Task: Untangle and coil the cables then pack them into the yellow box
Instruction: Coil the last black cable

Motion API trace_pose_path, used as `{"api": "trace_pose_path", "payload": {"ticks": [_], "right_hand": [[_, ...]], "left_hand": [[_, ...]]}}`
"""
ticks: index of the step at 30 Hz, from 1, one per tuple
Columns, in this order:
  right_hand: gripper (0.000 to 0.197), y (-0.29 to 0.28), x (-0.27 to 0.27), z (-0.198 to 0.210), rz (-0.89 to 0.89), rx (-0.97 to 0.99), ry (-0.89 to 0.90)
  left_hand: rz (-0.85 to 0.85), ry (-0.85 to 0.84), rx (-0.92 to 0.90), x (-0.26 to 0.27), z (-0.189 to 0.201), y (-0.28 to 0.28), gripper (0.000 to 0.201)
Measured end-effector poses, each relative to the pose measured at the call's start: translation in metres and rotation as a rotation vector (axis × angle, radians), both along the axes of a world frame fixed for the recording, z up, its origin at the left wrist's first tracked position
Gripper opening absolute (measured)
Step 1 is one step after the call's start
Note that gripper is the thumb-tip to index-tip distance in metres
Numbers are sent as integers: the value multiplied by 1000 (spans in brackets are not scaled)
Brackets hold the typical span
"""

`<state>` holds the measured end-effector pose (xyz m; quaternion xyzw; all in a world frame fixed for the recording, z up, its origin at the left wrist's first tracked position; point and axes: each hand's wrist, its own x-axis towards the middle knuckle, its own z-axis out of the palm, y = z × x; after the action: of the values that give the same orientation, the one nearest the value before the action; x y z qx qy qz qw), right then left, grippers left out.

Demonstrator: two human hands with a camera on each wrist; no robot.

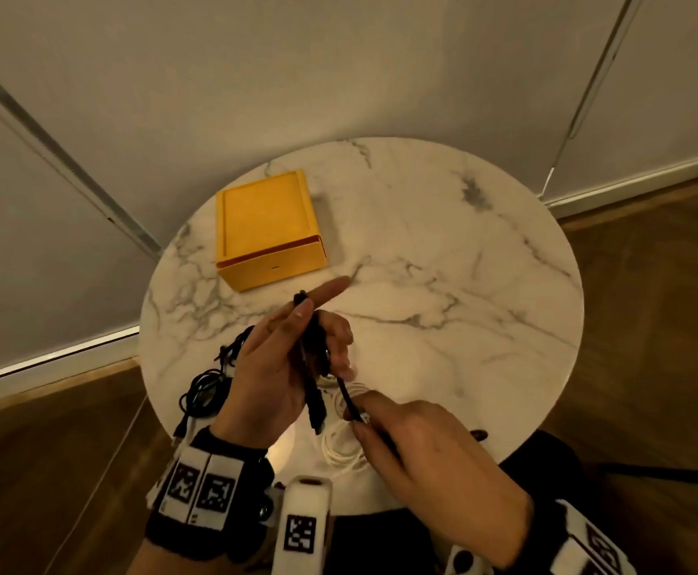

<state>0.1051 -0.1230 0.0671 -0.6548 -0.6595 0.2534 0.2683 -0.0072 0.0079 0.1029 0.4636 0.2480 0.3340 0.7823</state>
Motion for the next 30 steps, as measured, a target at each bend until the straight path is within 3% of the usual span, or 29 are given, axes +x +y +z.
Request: {"api": "trace_pose_path", "payload": {"ticks": [4, 7, 19, 23, 25, 30], "right_hand": [[23, -1, 6, 24, 58, -38, -76], [21, 0, 6, 34, 123, -76, -99], [24, 3, 10, 22, 136, -60, -150], [30, -1, 8, 15, 134, -125, -168], [26, -2, -4, 18, 176, -169, -131], [19, -3, -2, 35, 159, -187, -168]], "left_hand": [[-64, 91, 43, -4, -4, -4, 35], [-31, 96, 26, -2, -8, -10, 34], [258, -101, -372, 9, -2, -11, 28], [298, -344, -622, 6, 3, -4, 25], [324, -375, -593, 12, 1, -5, 18], [192, -151, -261, 21, -9, -17, 16]]}}
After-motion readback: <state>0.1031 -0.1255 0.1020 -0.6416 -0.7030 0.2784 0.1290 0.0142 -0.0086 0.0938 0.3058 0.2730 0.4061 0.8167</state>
